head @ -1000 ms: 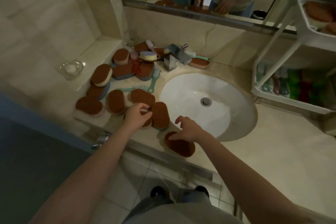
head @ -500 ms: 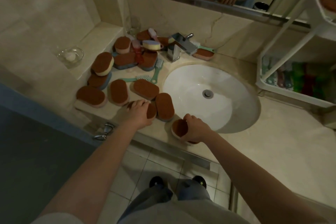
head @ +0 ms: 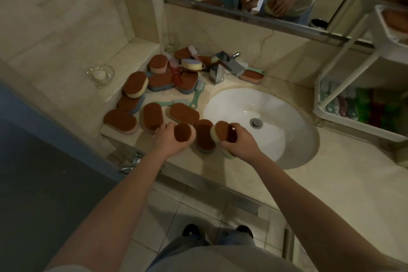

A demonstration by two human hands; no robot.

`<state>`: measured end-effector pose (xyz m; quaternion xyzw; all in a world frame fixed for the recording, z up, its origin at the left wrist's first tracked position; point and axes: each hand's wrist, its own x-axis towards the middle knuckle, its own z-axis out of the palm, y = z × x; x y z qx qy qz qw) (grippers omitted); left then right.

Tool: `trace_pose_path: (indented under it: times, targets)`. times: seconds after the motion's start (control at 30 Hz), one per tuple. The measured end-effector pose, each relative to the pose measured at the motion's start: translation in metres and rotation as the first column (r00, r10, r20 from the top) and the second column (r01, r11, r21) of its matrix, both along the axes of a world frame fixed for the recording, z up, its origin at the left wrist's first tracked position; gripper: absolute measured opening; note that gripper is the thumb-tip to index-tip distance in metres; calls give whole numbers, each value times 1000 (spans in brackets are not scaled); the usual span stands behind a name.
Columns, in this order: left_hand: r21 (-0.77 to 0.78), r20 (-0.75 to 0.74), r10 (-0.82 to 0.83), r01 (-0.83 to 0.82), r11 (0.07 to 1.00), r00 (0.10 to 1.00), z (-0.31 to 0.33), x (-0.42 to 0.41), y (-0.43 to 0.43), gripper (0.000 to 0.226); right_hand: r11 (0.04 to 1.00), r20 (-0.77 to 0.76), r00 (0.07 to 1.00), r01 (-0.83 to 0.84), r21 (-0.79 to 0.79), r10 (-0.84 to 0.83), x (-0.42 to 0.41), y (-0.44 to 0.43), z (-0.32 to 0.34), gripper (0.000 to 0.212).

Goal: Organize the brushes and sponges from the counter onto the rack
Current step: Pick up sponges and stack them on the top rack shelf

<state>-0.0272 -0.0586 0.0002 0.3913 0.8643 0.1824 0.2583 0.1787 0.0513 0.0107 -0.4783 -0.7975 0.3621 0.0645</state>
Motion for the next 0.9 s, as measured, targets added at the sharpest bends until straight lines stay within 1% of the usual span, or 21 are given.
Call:
trace_pose_path:
  times: [0.07, 0.1, 0.17, 0.23, 0.33, 0.37, 0.43, 0.5, 0.57, 0.67, 0.77, 0.83, 0.9]
  targets:
    - [140, 178, 142, -167, 976, 974, 9, 4, 5, 68, 999, -109, 993, 50, 2, -50, -6, 2, 7, 72]
    - [189, 278, 181, -239, 952, 943, 16, 8, 11, 64, 996, -181, 980, 83, -27, -86, -9, 4, 11, 72]
    - [239, 457, 227, -365, 900, 860, 33, 16, 24, 60, 982, -334, 927, 135, -133, -172, -14, 8, 23, 66]
    - [267, 585, 215, -436, 860, 782, 54, 25, 39, 56, 961, -434, 868, 150, -234, -241, -17, 13, 39, 57]
    - [298, 722, 115, -456, 839, 682, 79, 38, 62, 49, 938, -539, 791, 121, -324, -289, -17, 28, 65, 46]
    - [323, 746, 67, -449, 833, 662, 87, 43, 70, 45, 931, -579, 756, 108, -348, -305, -15, 33, 74, 42]
    - [386, 755, -14, -426, 818, 656, 101, 54, 88, 40, 927, -644, 692, 106, -359, -328, -9, 45, 91, 30]
    - [436, 746, -74, -400, 806, 662, 115, 67, 108, 47, 937, -683, 652, 130, -325, -328, 2, 58, 109, 22]
    - [469, 739, -129, -368, 803, 661, 129, 82, 128, 53, 945, -717, 618, 159, -287, -322, 15, 72, 125, 21]
    - [508, 727, -209, -309, 804, 654, 147, 104, 158, 49, 952, -744, 594, 205, -226, -305, 40, 91, 151, 20]
    - [532, 711, -268, -247, 810, 651, 172, 137, 194, 50, 941, -779, 538, 273, -202, -323, 72, 118, 176, 17]
    - [550, 708, -312, -216, 807, 634, 189, 161, 217, 45, 925, -785, 521, 339, -170, -335, 95, 139, 194, 19]
    - [587, 699, -390, -169, 792, 599, 204, 186, 239, 39, 909, -807, 481, 387, -156, -343, 118, 162, 209, 22]
